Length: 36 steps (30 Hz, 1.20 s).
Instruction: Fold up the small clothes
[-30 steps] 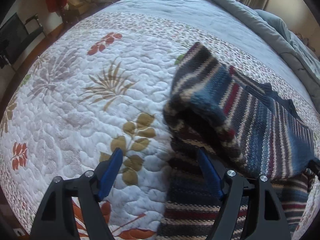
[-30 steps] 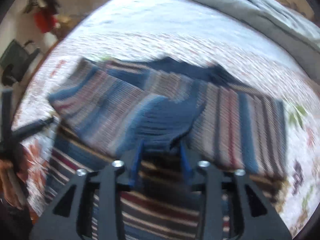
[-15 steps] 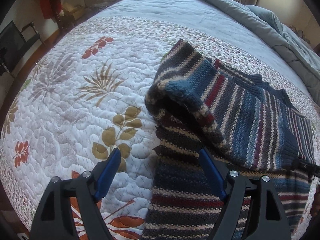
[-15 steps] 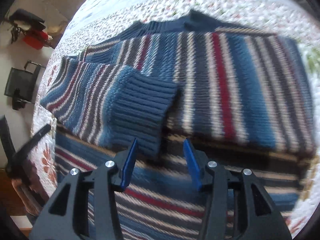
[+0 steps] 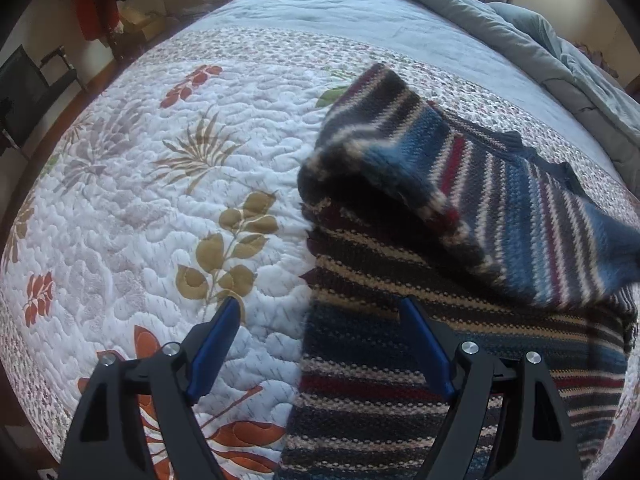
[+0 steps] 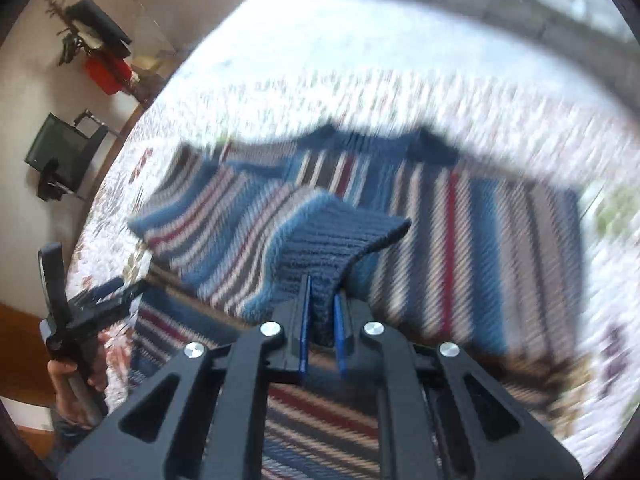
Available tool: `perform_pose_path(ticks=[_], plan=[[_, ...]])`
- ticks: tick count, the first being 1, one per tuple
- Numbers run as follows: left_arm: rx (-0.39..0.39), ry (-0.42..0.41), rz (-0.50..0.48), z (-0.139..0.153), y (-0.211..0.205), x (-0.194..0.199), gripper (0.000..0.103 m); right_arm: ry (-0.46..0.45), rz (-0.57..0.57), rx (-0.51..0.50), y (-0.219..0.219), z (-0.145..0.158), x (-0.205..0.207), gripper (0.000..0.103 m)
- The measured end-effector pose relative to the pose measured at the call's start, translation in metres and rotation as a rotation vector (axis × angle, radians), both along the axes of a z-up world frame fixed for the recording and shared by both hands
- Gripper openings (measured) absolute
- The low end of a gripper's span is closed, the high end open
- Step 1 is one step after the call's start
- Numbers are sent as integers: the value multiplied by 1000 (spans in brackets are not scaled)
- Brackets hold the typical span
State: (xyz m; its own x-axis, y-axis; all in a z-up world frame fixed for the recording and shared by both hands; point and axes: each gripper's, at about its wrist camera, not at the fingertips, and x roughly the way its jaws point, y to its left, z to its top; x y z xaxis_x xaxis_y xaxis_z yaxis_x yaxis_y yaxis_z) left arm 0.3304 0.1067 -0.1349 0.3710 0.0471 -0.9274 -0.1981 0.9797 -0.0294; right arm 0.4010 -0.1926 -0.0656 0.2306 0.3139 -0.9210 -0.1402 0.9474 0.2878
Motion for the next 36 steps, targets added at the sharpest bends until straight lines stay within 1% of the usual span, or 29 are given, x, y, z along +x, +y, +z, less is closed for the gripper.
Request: perform_pose_path(ticks=[2,3,5,6,8,10,12,14,15,17,19,22,23,27,30,32,33,36], plan=[[2,-8,-17,2,-6,0,83,-48,-11,-31,-13,18,6,9],[8,-11,-25,3,-10,0,83,-87,-20,-70,-22,28,11,9],[15,-15,-39,3,-17,0,85,-138,-26,-141,-38,34,14,9],[20,-12,-49,1,-21,1,85,-145,-40,-179,-48,33,17,9],[29,4,-69,-5,-30,2,85,-116,-78,-197,-70,21,20,9],[30,18,-84,-11,-37,2,85,-71,-128,-224,-89,-4,22,6],[39,39,-97,-19,-43,3,85,-27,-168,-255,-103,-31,21,0],[74,49,-104,-25,-48,4,86,21,-199,-267,-113,-61,18,0],[96,52,-111,-28,-51,4,86,51,-216,-262,-120,-76,16,0],[113,52,-122,-30,-53,4,87,85,-240,-242,-126,-93,12,0],[113,51,-128,-29,-54,3,87,76,-247,-219,-129,-99,5,0],[97,52,-143,-24,-52,-1,87,62,-253,-171,-134,-89,-5,2],[86,51,-148,-22,-51,-4,87,59,-251,-149,-135,-83,-9,5],[73,55,-180,-13,-48,-22,87,44,-225,-76,-135,-54,-42,7],[86,74,-199,-11,-37,-45,87,76,-204,-21,-138,-43,-77,11],[105,89,-206,-11,-29,-62,87,96,-172,-18,-137,-39,-111,12],[108,97,-210,-11,-24,-72,87,100,-162,-19,-136,-39,-121,13],[90,120,-212,-11,-15,-99,87,132,-134,4,-130,-40,-172,14]])
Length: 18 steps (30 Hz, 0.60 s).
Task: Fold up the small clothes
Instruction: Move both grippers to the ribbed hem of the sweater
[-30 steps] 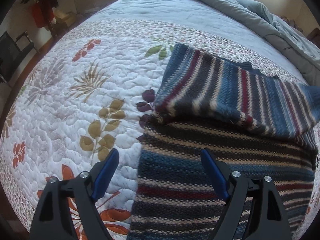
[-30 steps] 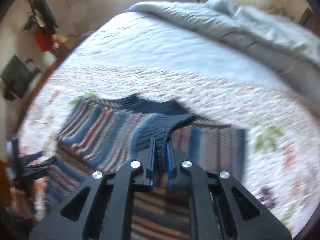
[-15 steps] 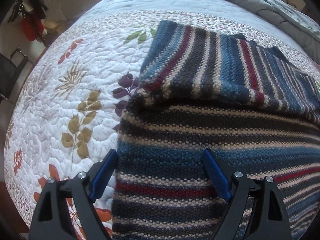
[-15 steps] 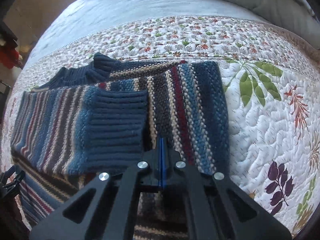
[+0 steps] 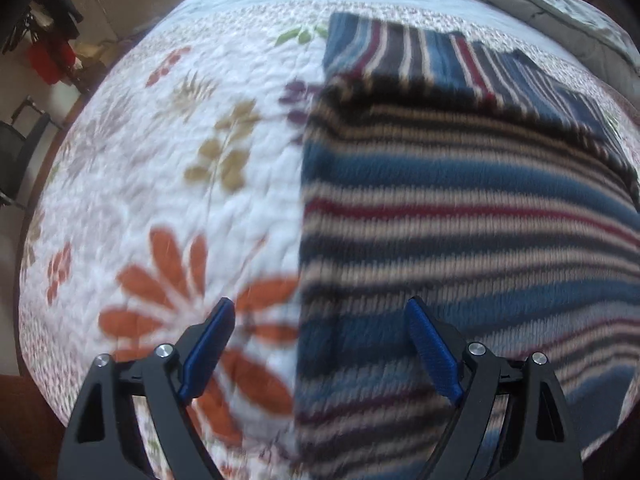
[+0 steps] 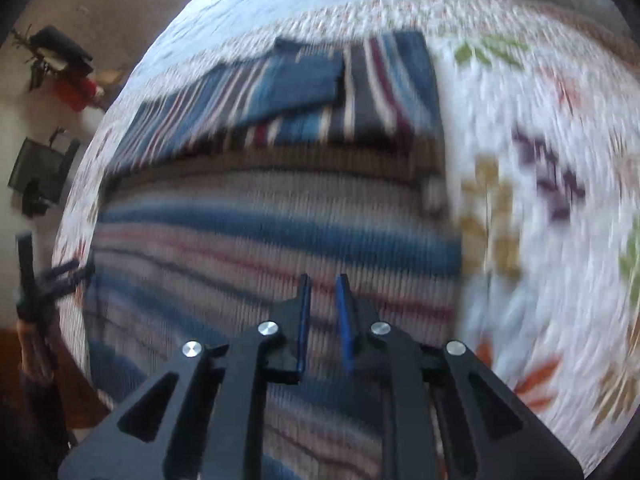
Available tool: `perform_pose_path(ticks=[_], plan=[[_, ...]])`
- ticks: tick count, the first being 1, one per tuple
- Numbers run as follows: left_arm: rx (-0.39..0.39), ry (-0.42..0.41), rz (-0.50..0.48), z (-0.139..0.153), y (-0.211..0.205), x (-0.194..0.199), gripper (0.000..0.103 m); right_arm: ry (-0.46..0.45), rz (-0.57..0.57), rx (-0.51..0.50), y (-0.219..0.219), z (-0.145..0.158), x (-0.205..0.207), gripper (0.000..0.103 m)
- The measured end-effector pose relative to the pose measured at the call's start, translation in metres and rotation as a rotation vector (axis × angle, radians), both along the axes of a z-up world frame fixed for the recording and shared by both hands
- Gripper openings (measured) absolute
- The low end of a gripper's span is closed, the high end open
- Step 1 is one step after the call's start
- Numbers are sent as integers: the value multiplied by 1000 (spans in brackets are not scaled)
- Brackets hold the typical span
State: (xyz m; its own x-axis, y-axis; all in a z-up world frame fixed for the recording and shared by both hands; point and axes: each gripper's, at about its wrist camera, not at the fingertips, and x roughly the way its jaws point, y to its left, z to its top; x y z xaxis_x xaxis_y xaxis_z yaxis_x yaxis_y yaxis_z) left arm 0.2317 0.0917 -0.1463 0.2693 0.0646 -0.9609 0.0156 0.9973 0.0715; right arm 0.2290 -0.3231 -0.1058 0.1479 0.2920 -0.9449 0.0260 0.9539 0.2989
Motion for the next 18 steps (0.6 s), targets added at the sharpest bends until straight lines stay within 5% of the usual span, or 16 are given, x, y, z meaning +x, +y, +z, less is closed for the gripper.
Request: perform_pose_path(ticks=[7,14,18], plan=[[-59,50,30,-7,7,-57,87,-10,27,-4,23,-4,-88,23],[-83,90,20,-19,0,-96,90,25,-48,21,16,-19,-121,22],[-101,86,17,-6,6,-120,90,17,-59,38,9,5,-149,39]])
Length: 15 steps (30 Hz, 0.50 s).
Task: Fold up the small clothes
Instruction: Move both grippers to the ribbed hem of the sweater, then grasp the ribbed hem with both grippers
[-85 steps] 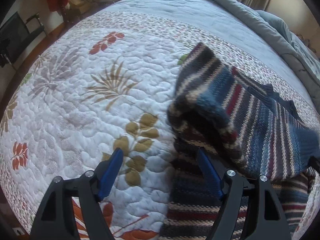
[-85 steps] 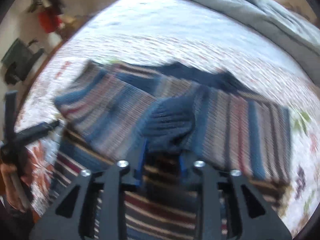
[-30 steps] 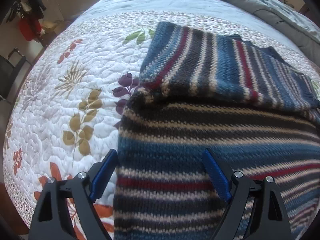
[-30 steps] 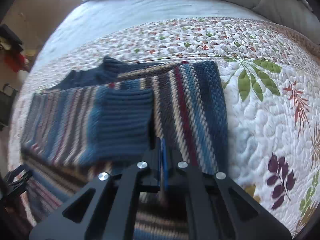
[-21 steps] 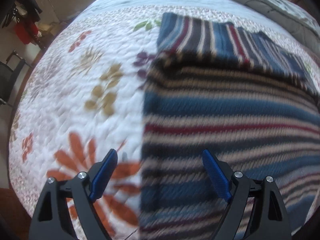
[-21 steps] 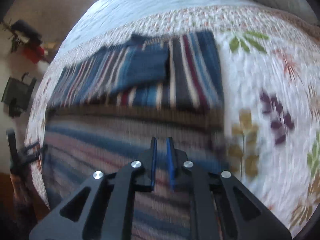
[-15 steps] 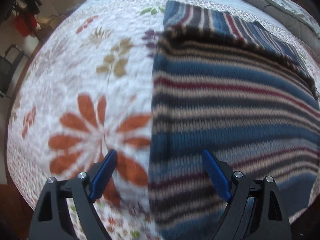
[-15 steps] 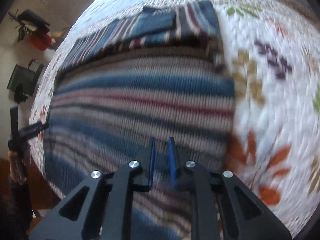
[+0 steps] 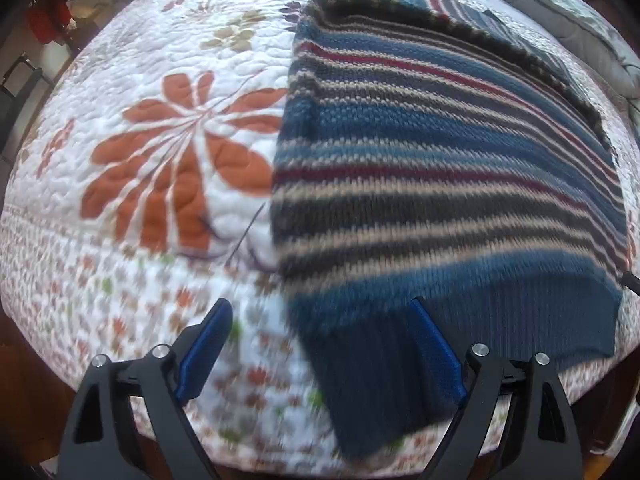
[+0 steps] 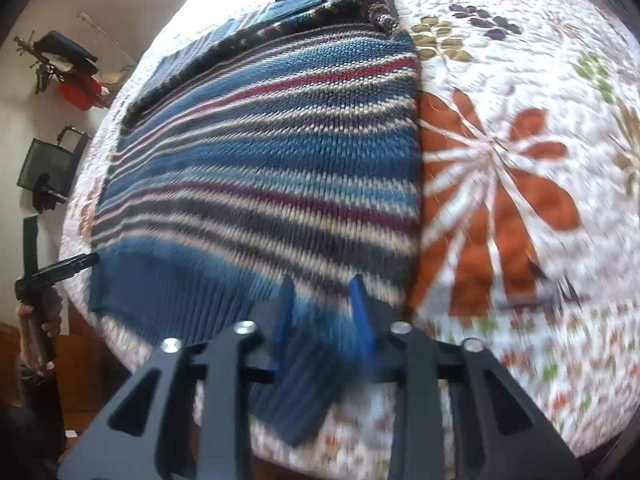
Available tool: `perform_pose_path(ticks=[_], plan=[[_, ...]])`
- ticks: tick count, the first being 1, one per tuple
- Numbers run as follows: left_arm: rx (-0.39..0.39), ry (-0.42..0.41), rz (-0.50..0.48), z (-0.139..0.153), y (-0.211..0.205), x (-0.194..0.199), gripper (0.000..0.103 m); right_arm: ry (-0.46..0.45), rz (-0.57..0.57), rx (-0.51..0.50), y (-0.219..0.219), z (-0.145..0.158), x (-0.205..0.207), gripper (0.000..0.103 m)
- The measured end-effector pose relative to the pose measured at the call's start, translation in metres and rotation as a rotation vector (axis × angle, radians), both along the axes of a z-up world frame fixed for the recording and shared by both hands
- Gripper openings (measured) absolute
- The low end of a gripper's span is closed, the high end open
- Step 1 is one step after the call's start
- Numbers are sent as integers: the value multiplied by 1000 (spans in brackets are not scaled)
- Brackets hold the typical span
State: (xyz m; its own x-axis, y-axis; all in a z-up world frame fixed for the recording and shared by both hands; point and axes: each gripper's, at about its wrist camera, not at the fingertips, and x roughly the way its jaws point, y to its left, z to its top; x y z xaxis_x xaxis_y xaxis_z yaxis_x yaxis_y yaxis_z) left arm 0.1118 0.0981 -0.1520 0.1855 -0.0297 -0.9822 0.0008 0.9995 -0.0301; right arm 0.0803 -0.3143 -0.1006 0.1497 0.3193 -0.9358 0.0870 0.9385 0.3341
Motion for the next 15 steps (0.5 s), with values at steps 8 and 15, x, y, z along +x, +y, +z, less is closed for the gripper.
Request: perform_pose_path(ticks=[8,15], plan=[[-124,51,-10,-10,-8,-43,90,98,-55,144,-8,-3,-60,45],[-200,50,52,-9,-17,-38,55,103,-57,200,9,-18,-70,27]])
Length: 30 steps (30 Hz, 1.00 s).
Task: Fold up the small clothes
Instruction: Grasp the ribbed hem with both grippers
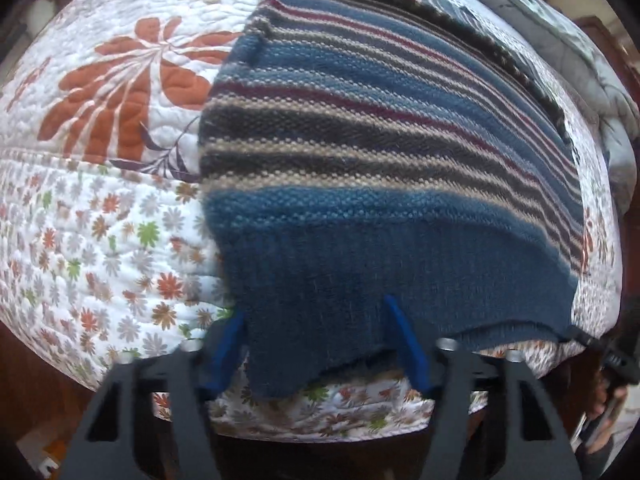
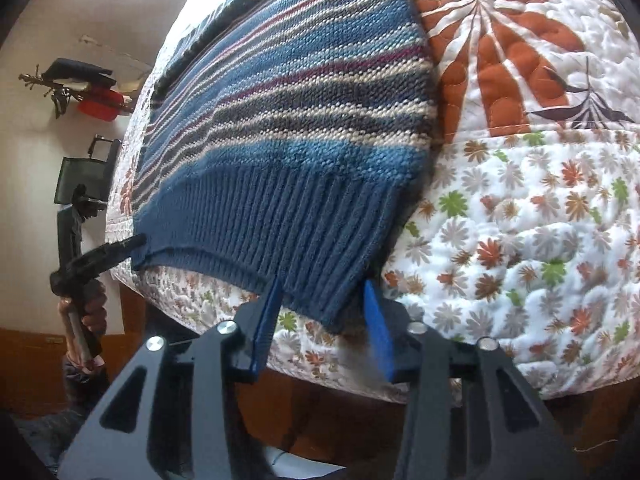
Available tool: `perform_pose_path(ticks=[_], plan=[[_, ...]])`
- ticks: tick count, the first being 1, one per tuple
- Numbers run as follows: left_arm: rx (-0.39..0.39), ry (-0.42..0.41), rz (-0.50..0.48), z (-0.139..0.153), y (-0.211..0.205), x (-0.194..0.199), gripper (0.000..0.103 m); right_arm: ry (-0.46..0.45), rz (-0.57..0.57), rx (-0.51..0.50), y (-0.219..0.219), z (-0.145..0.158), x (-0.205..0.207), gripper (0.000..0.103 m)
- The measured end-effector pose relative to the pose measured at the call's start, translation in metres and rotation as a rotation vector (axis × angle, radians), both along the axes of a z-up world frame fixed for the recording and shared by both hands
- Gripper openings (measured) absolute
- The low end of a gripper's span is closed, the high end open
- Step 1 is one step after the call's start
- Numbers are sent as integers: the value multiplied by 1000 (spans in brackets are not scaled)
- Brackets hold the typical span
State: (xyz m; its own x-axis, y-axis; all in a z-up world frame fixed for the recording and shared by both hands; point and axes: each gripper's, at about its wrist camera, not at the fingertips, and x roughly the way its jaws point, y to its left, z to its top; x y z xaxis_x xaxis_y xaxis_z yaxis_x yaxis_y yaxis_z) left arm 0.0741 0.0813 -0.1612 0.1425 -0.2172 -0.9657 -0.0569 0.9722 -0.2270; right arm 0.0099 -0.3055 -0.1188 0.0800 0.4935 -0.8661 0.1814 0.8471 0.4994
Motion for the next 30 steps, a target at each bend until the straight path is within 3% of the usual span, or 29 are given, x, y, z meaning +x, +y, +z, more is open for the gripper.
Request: perform_pose_path(ticks=[2,4,7,11,15,18,21,22,24,25,30], plan=[[-5,14,30,-2,6,10,30,-7,-5,-6,0,0,1,11],[-59,18,59,-1,15,18,14,-19,-29,31,-5,2,1,10],[-102,15,85,6,25,17,12,-67,-27,35,-7,16,7,9],[-167,-69,85,37,31,22,11,-164,-34,61,-13,50,25,8],[-171,-160,79,69,31,51,11,-232,-38,24,-29,71,63,8],[-187,-181,86,74,28,80,12,-238,-73,28,-48,68,99,8],[-164,-186,77,63,16,113,15,-213,-112,24,-59,51,135,9],[-142,-184,77,57,11,123,21,-203,-119,5,-60,44,148,10],[-90,-183,75,46,9,142,35,-190,-122,-45,-59,29,165,20],[-69,-183,71,44,9,147,46,-178,-129,-83,-61,23,171,21],[-22,-252,59,61,26,144,63,-165,-128,-176,-78,14,174,33]])
